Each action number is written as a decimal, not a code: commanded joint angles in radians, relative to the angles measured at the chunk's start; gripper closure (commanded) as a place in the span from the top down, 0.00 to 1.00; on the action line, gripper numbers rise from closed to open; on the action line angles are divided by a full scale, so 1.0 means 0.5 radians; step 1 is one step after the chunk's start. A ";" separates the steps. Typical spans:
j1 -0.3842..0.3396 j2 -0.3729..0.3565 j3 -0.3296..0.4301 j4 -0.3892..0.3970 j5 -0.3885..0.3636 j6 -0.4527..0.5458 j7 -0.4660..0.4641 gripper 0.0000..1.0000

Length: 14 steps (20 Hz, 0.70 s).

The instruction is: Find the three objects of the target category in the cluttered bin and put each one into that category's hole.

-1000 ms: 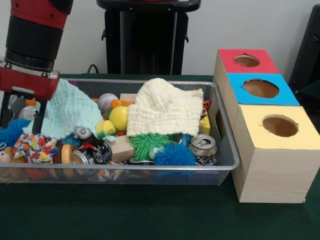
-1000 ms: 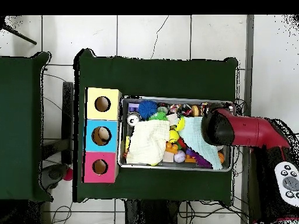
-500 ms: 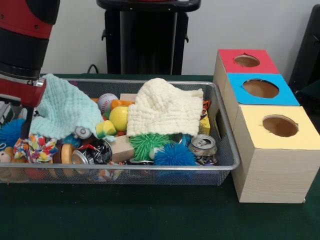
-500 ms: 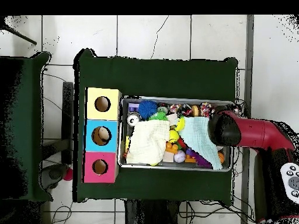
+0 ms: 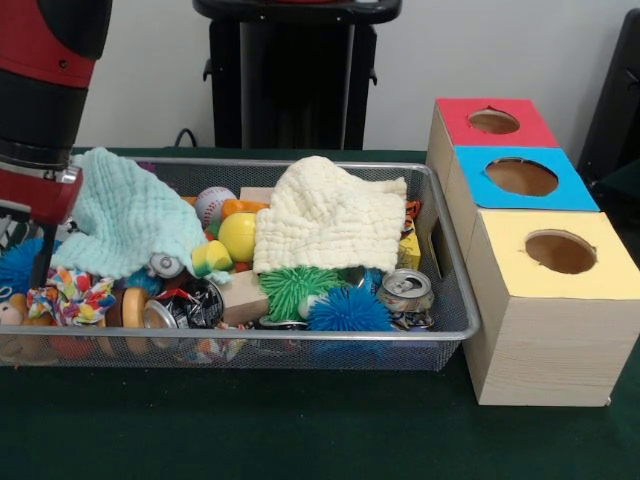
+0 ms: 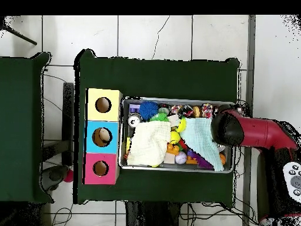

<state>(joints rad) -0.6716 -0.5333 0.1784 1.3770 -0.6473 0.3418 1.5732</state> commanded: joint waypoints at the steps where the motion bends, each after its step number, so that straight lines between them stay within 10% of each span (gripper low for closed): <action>1: 0.030 0.158 0.046 -0.043 -0.120 -0.125 0.047 1.00; 14: 0.053 0.261 -0.013 -0.042 -0.055 -0.221 0.147 1.00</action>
<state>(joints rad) -0.6601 -0.4535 0.1676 1.3594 -0.6507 0.2535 1.5732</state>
